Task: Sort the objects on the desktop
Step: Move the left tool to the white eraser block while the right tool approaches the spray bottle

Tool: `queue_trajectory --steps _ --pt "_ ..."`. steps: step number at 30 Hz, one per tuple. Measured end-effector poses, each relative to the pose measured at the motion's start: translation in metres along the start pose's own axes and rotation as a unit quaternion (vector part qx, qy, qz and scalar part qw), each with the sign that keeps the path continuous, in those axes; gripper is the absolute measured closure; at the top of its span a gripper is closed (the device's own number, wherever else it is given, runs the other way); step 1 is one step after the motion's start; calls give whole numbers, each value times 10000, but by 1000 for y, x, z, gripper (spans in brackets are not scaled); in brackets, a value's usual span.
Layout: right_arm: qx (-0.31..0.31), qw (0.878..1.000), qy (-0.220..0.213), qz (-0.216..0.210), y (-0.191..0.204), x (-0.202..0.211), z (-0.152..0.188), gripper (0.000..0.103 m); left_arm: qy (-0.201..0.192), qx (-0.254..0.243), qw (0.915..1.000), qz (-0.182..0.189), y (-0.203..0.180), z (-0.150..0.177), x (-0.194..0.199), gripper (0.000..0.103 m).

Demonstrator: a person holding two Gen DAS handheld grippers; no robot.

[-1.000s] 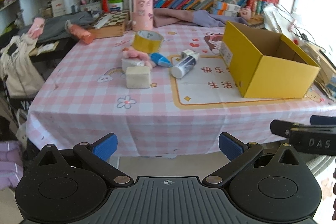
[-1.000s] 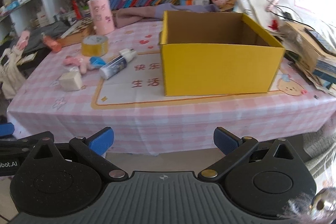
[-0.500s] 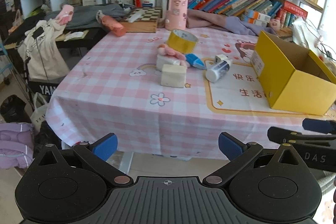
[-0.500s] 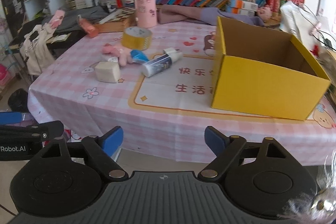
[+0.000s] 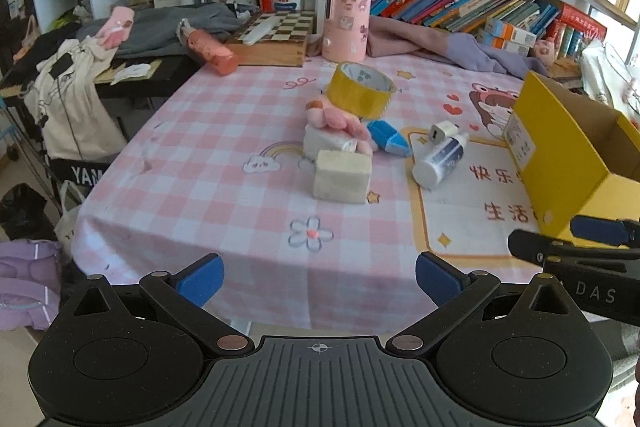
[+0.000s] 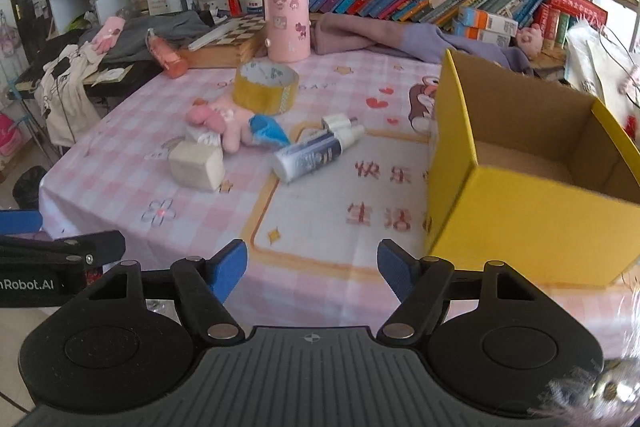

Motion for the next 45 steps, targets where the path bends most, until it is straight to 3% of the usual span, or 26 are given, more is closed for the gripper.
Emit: queue_trajectory --steps 13,20,26,34,45 --pt "-47 10000 -33 -9 -5 -46 -61 32 -14 -140 9999 -74 0 -53 -38 0" --pt "-1 9998 180 -40 -4 -74 -85 32 101 -284 9995 -30 -2 -68 -58 1" --pt "-381 9981 472 -97 -12 -100 -104 32 211 -361 9991 16 -7 -76 -78 1" --pt "-1014 9900 953 -250 -21 -134 -122 32 480 -510 9975 94 -15 -82 -107 13" --pt "-900 9869 1328 -192 -22 -163 -129 35 736 -541 9957 169 -22 -84 -126 29"
Point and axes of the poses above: each gripper's, at about its wrist camera, not at the fingertips, and x roughly against the way its jaws point, y to its left, z to its underside, the point moved 1 cm from there along -x, roughly the way its jaws point, and after that the axes turned 11 degrees about y, right-handed, at the moved point
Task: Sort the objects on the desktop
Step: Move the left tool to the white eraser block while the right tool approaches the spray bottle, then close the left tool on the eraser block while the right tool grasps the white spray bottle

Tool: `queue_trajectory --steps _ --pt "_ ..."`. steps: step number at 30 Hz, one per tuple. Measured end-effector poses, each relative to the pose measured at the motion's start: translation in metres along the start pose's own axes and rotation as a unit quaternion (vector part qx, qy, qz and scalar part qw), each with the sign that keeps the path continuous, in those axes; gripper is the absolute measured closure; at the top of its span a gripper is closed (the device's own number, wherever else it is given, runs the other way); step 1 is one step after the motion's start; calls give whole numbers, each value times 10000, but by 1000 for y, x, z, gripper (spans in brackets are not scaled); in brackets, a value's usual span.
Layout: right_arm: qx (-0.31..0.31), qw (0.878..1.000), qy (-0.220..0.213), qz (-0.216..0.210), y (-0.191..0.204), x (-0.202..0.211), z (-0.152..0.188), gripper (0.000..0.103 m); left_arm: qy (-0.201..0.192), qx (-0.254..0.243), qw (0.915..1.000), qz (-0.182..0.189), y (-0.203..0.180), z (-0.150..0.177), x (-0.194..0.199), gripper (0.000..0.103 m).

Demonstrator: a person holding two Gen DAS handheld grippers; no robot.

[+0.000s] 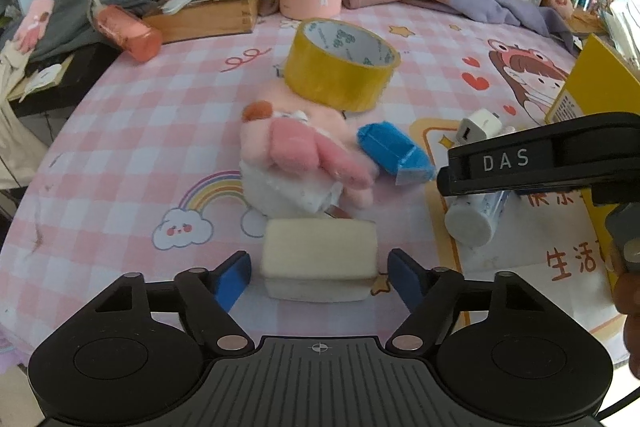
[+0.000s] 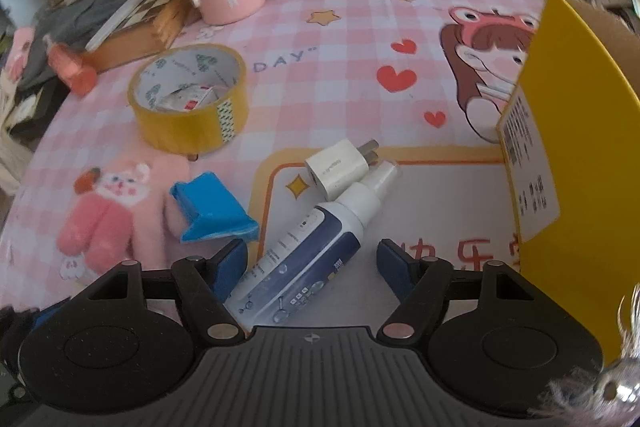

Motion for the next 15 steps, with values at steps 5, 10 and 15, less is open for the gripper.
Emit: queue_trajectory --steps 5,10,15 --pt "302 9994 -17 168 -2 3 1 55 -98 -43 9999 -122 -2 -1 0 46" --pt "282 9995 22 113 -12 5 3 65 -102 -56 9998 -146 -2 -1 2 53" --pt "481 9986 -28 199 -9 4 4 66 -70 -1 10000 -18 -1 0 9 55"
Point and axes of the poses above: each gripper's, at about its wrist camera, not at the fingertips, and x roughly against the way its jaws point, y to its left, z to its underside, the point moved 1 cm from there along -x, roughly the way its jaws point, and after that the axes turned 11 degrees about y, right-handed, at the moved point
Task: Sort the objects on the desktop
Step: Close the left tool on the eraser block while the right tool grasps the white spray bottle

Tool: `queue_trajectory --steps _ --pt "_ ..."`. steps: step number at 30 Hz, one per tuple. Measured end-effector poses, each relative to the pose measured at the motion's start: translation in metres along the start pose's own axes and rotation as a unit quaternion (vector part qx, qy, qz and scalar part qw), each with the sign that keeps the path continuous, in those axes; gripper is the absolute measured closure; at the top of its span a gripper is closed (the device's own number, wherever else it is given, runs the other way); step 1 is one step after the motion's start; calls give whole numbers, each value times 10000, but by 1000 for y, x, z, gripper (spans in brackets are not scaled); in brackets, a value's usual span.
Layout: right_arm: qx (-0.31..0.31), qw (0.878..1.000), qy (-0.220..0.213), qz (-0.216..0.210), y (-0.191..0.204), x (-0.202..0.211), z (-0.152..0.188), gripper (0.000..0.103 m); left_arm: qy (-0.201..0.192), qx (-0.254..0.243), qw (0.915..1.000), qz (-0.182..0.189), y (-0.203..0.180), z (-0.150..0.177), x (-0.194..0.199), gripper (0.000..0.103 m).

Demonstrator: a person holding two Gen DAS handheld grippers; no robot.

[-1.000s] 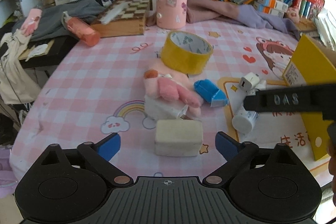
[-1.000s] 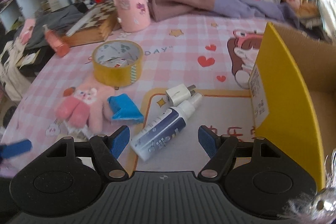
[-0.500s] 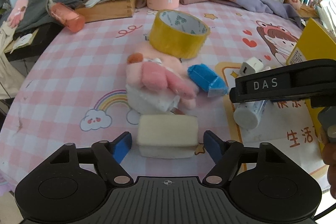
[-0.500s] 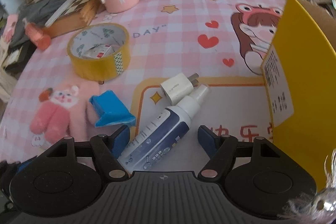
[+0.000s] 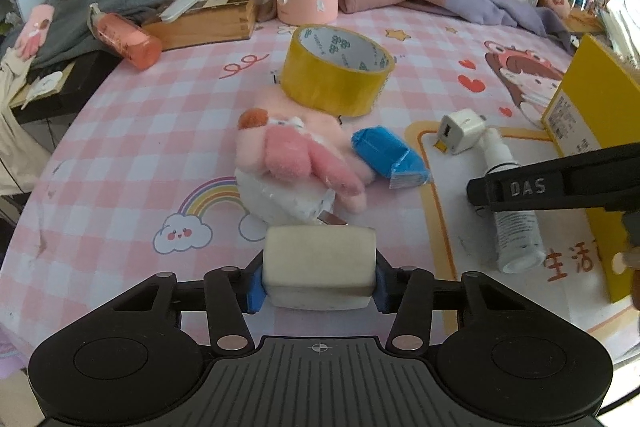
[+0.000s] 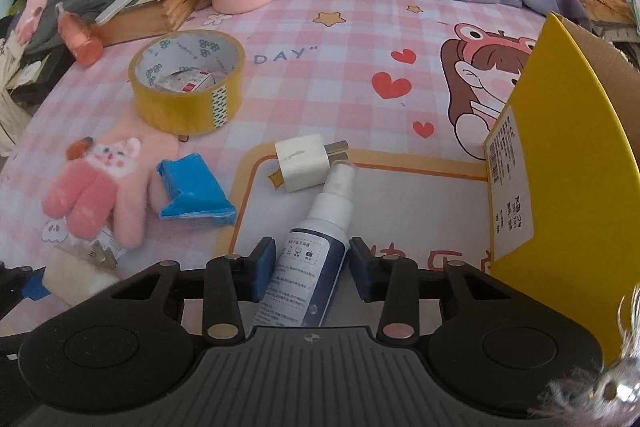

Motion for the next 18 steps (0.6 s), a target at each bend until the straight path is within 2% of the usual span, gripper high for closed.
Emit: queue_trajectory --steps 5,11,18 --pt "-255 9994 36 -250 -11 2 -1 71 -131 41 9998 111 -1 1 16 55" --pt "-226 9984 -373 -347 -12 23 3 72 -373 103 9992 130 -3 2 31 56" --pt "-168 9972 -592 -435 -11 41 10 72 -593 310 9976 176 0 8 48 56"
Point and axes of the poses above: each gripper's, at about its wrist camera, not at the fingertips, and x roughly against the way its jaws point, y to its left, z to its underside, the point moved 1 cm from there along -x, roughly the way its jaws point, and after that the axes turned 11 degrees about y, right-handed, at the moved point
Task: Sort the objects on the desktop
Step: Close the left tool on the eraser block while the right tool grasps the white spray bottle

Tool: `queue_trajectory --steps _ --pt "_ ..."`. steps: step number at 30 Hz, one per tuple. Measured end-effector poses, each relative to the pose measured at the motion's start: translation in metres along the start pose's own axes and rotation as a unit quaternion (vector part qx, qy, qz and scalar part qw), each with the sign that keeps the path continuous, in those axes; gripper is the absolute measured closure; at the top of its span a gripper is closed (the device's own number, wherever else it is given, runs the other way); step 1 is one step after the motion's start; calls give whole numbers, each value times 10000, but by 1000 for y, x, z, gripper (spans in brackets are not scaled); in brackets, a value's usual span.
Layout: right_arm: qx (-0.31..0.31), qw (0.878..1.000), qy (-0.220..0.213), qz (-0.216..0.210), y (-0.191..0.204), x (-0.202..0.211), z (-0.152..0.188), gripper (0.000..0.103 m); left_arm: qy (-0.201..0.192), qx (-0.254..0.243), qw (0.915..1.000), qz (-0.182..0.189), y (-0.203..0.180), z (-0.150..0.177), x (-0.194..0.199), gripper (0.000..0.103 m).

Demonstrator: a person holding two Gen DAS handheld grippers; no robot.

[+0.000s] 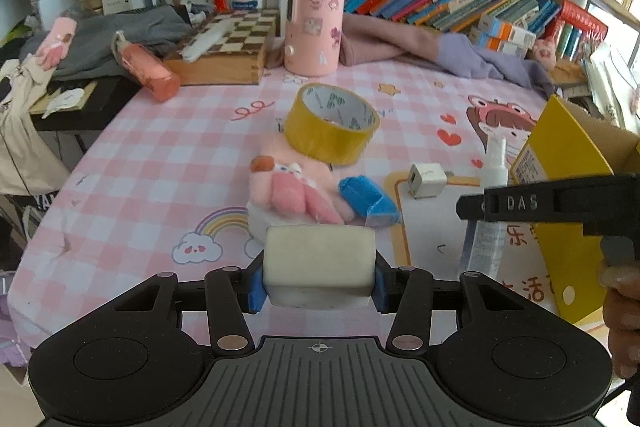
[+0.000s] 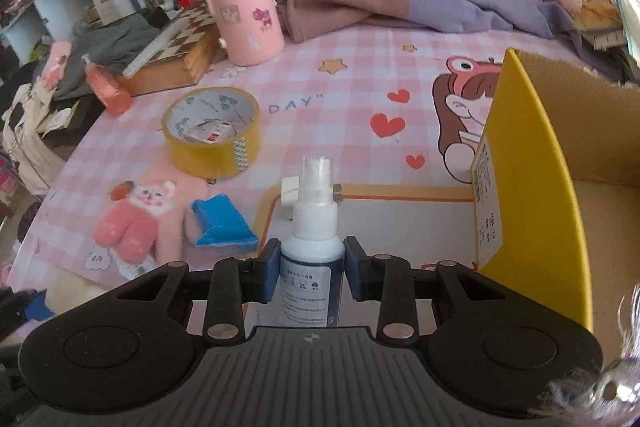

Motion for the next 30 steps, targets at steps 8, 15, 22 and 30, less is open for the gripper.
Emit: queue_trajectory --steps 8,15,22,30 --pt "231 9990 374 89 4 -8 14 72 -92 113 9999 -39 2 7 9 56" --pt "187 9976 644 194 -3 -26 18 72 -20 152 9998 -148 5 5 9 56" --pt "603 9960 579 318 2 -29 17 73 -18 146 9997 -172 5 0 9 56" --pt "376 9987 256 207 -4 -10 12 73 -256 48 9997 -40 6 -3 21 56"
Point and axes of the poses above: each gripper's, at about its wrist camera, not at the fingertips, and x roughly against the way its jaws point, y to its left, z to its underside, the point moved 1 cm from there along -x, roughly the way its jaws point, and after that the axes turned 11 degrees about y, right-handed, at the moved point
